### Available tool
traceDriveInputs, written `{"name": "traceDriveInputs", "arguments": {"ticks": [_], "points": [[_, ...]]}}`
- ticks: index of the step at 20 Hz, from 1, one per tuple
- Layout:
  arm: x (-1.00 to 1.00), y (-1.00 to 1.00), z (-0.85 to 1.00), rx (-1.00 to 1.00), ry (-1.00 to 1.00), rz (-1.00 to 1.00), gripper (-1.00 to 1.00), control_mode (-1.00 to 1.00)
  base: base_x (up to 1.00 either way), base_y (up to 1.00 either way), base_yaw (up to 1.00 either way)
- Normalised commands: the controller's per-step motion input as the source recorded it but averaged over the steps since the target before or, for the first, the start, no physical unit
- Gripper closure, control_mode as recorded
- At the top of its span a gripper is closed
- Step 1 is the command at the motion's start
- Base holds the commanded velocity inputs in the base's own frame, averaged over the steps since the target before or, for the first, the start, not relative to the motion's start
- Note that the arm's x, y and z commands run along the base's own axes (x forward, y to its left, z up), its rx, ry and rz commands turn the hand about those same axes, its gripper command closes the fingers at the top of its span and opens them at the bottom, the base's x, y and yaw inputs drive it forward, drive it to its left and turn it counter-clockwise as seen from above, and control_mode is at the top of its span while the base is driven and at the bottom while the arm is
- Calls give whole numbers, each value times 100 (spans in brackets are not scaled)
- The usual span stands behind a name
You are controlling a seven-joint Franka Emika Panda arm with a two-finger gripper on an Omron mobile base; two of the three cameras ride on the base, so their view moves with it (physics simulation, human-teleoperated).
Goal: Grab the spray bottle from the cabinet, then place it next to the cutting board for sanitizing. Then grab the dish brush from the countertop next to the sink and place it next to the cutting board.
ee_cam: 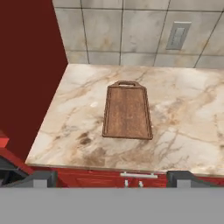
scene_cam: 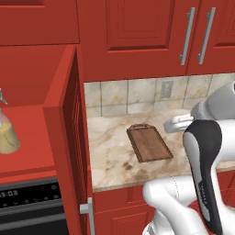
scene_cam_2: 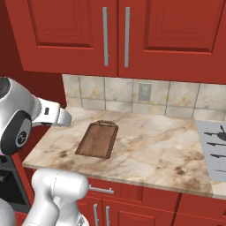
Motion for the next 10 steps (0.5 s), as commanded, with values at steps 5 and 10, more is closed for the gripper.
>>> {"name": "traceDriveInputs", "arguments": {"ticks": [5,10], "points": [[-31,0,10,-1,-9,0,-100,100,-50,0,0],[0,0,0,0,0,0,-100,100,-100,-20,0]]}}
